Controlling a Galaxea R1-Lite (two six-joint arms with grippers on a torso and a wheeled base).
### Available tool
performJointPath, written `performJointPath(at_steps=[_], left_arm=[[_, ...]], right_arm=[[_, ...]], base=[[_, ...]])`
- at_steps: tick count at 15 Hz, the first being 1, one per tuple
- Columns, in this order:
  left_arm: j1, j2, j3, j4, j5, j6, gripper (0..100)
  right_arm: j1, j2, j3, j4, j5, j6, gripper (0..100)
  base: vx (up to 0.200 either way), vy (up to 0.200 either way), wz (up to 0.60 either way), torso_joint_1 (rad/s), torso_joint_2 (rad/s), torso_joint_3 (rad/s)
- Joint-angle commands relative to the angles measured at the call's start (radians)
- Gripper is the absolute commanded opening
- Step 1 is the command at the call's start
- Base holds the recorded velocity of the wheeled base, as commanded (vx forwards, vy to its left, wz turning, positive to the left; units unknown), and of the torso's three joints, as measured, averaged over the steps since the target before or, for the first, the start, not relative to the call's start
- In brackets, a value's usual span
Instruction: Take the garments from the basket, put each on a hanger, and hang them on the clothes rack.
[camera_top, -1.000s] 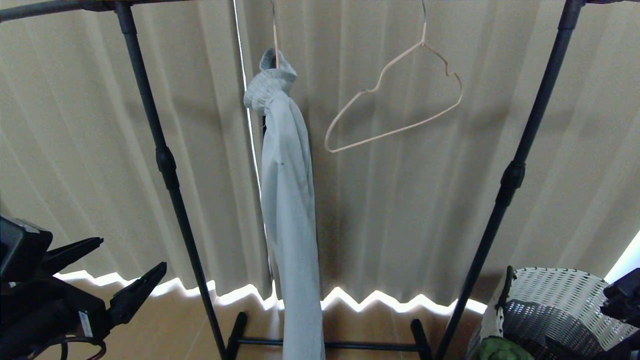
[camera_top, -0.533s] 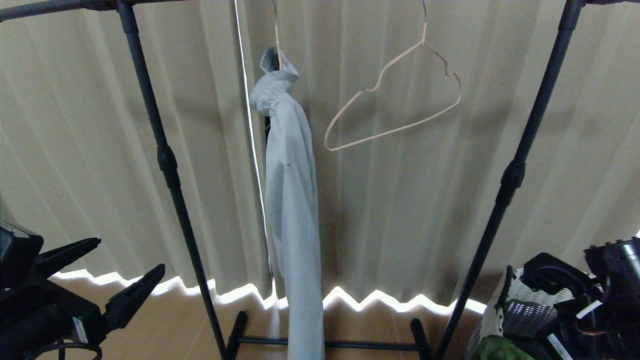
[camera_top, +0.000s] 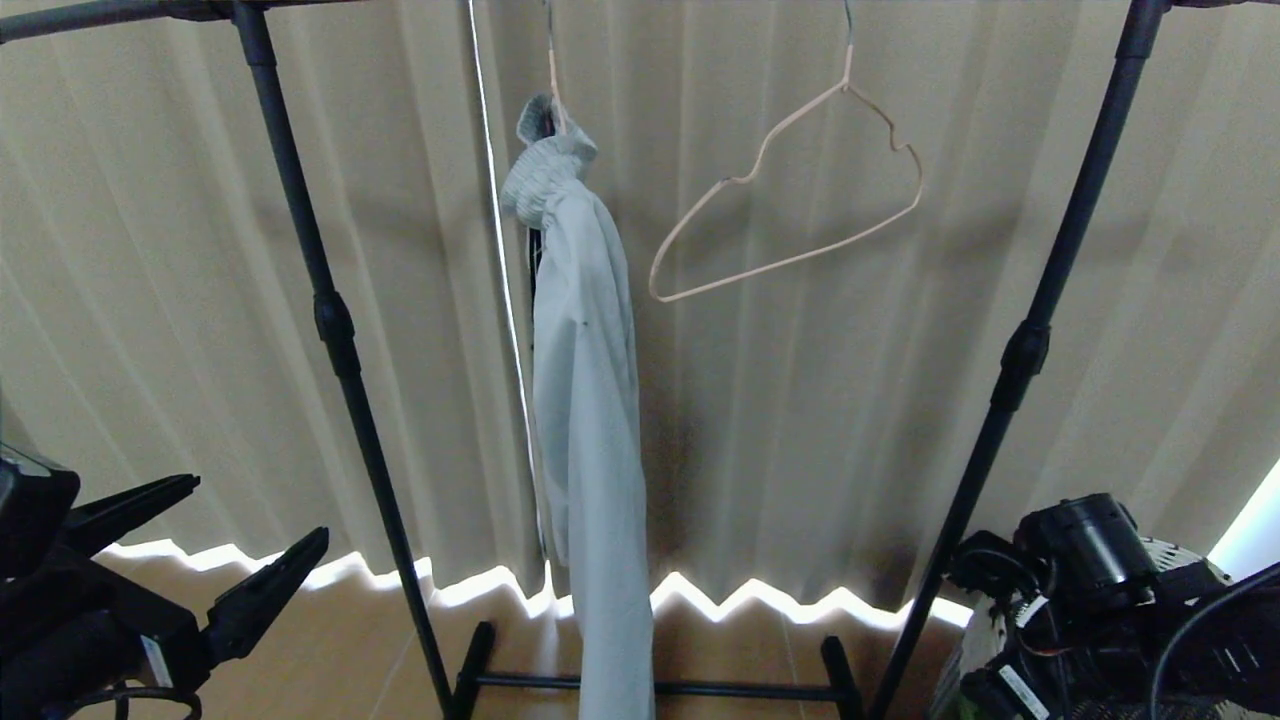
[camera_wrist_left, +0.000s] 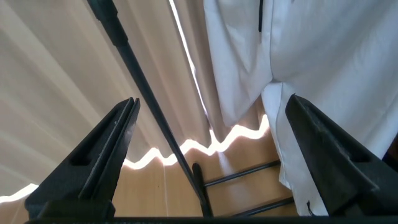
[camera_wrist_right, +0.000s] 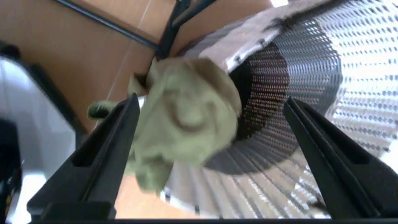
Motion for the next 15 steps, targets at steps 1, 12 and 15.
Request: performJointPath(at_steps=[1, 12, 15], left_arm=[[0.0, 0.001, 0.0, 0.001, 0.0, 0.0, 100], [0.0, 0.001, 0.0, 0.0, 0.0, 0.0, 100], [0.0, 0.003, 0.0, 0.001, 0.0, 0.0, 100]], right_arm=[[0.004, 0.115, 0.009, -0.028, -0.015, 0.001, 100], [-0.013, 0.286, 0.007, -0.191, -0.042, 0.0, 100], [-0.024, 0.294, -0.002, -0.196, -0.042, 0.0, 100]], base=[[0.0, 0.0, 0.0, 0.0, 0.0, 0.0], [0.0, 0.0, 0.0, 0.0, 0.0, 0.0], [0.0, 0.0, 0.0, 0.0, 0.0, 0.0]])
